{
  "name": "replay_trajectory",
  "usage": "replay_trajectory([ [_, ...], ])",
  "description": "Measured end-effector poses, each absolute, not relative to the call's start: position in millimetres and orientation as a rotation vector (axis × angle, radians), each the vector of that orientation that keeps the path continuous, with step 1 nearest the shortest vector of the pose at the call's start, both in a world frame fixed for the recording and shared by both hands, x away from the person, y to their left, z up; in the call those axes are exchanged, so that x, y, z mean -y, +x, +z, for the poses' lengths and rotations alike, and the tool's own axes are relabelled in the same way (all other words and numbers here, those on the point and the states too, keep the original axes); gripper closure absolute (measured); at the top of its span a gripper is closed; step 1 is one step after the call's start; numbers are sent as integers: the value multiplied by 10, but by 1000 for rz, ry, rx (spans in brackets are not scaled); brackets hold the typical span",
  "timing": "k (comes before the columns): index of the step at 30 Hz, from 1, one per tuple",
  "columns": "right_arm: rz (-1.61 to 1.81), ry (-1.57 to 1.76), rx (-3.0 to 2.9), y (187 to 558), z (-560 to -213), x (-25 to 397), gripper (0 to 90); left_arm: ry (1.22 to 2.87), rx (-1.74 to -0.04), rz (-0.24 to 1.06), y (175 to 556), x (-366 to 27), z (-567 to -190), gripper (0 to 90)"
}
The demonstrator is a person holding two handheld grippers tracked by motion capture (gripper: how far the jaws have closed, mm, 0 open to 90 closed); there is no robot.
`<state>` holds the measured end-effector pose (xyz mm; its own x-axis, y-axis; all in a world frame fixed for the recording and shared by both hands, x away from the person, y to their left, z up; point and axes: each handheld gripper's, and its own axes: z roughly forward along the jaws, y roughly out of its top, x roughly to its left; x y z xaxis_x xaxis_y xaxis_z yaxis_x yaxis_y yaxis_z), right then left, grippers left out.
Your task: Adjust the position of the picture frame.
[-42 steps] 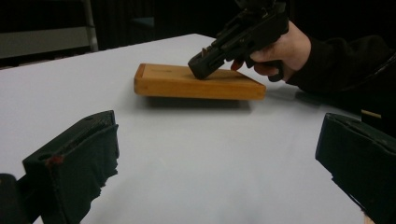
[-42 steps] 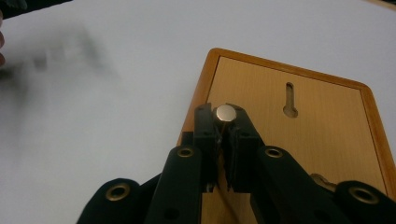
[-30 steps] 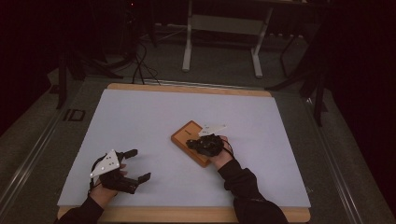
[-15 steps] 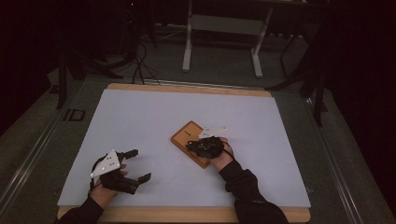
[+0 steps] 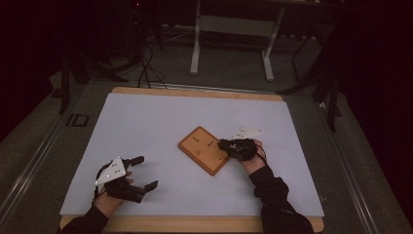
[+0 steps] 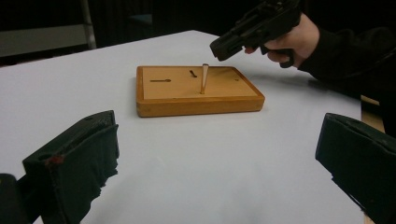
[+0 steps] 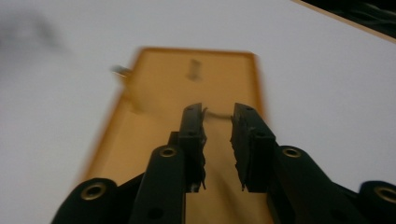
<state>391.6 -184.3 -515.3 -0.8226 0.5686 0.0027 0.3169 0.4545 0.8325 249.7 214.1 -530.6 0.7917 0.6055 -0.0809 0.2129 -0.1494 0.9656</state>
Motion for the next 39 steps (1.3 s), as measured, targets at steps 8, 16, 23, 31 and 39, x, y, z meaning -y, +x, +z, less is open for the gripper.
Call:
replay_trajectory([
  [8, 1200, 858, -2410, 4039, -5309, 2096, 900, 1723, -644, 383, 2503, -2135, -5313, 0],
  [16, 1174, 894, -2430, 4037, -5355, 2167, 900, 1723, -650, 384, 2500, -2141, -5316, 0],
  [23, 1161, 922, -2440, 4031, -5403, 2182, 900, 1728, -649, 383, 2503, -2131, -5320, 0],
  [31, 1171, 884, -2488, 3943, -5427, 2101, 900, 1726, -650, 384, 2503, -2135, -5318, 0],
  [39, 1204, 864, -2521, 3856, -5415, 2035, 900, 1726, -651, 384, 2503, -2137, -5317, 0],
])
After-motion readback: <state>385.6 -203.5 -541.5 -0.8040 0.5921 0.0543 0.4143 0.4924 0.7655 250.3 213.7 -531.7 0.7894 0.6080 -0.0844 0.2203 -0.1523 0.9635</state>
